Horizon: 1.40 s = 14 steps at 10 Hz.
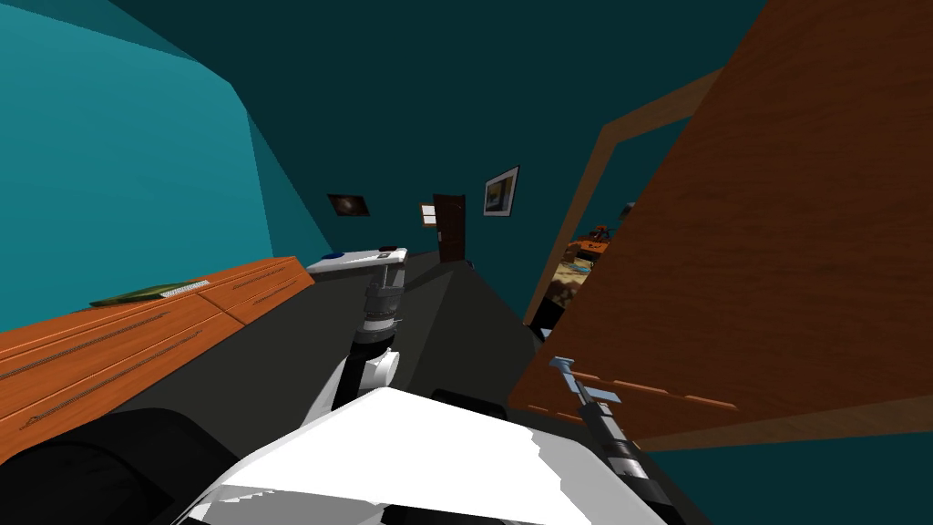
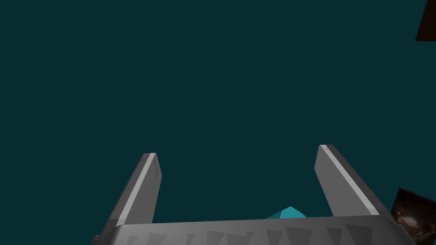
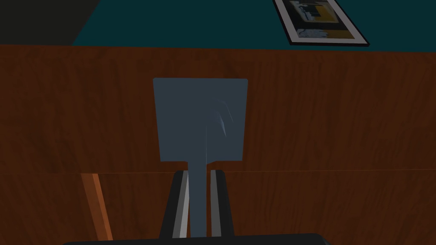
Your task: Pull the door open
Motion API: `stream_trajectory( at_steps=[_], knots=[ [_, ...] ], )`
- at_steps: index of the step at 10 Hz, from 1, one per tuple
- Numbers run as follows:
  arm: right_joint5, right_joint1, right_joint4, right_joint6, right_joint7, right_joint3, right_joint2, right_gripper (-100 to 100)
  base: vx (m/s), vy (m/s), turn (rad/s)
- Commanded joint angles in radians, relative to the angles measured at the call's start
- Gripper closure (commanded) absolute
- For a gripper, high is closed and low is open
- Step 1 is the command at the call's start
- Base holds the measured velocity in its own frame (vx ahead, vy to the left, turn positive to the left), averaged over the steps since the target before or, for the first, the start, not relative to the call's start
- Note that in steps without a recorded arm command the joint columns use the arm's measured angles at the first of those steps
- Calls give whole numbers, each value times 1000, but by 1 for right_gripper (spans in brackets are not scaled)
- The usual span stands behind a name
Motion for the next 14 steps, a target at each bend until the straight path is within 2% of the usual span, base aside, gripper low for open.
stream_trajectory(
  at_steps=[1,14],
  knots=[
    [2,0,1,-3,0,3,3,100,1,-9,-24],
    [1,2,6,-11,-2,2,-1,100,0,1,4]
  ],
)
